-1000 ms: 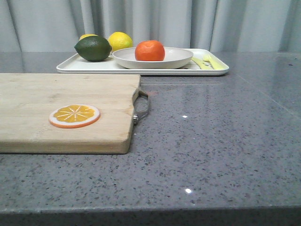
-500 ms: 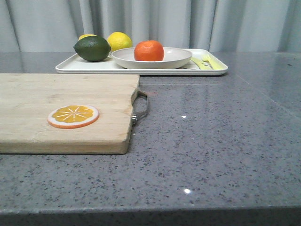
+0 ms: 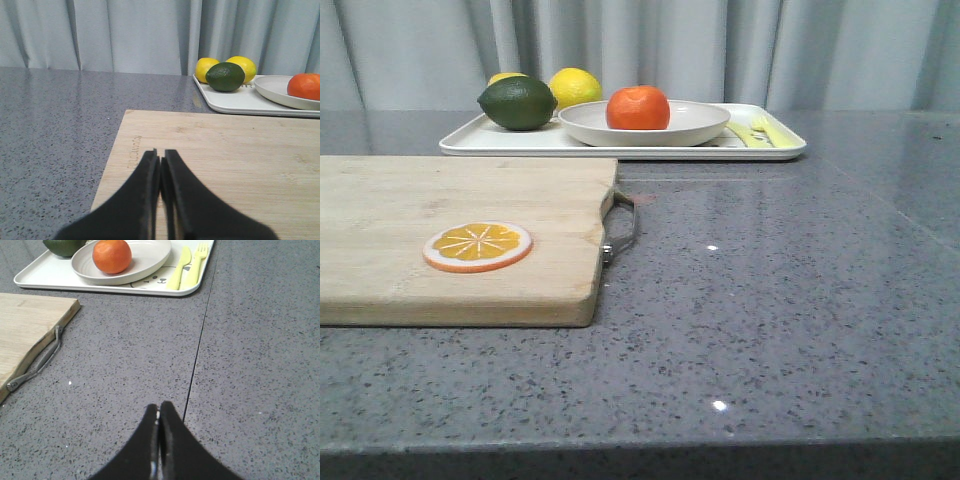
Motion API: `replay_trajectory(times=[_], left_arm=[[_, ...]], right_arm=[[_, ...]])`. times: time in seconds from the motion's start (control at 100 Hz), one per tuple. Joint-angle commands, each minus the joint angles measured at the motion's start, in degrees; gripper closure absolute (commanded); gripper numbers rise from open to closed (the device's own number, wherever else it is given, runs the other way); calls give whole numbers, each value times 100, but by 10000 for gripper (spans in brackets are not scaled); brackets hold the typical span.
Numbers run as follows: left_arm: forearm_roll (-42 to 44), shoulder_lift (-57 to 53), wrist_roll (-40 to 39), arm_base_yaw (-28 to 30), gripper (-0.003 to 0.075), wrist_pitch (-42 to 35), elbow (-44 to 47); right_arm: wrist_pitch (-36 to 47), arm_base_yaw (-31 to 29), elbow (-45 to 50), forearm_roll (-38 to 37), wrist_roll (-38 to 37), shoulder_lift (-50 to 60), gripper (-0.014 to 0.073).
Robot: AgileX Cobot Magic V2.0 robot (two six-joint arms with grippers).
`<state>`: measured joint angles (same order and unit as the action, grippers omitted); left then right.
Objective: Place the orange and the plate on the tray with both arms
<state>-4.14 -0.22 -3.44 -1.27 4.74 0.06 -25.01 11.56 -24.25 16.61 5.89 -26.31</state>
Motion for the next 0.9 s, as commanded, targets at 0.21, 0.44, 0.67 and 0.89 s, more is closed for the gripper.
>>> replay_trajectory(times=[0.21,0.44,0.67,0.89], left_arm=[[-60,-182,-55,16,739,-409,130],[-60,-182,-55,16,739,-409,130],[-60,-182,-55,16,739,-409,130],[-60,-182,-55,16,739,-409,130]], right_arm=[[401,-14,-157,57,79,-32,654],[410,-14,-142,50,79,-32,654],[1303,-27,317,-253,62,154,654],[2228,-100,976,-1286,-834,739,654]])
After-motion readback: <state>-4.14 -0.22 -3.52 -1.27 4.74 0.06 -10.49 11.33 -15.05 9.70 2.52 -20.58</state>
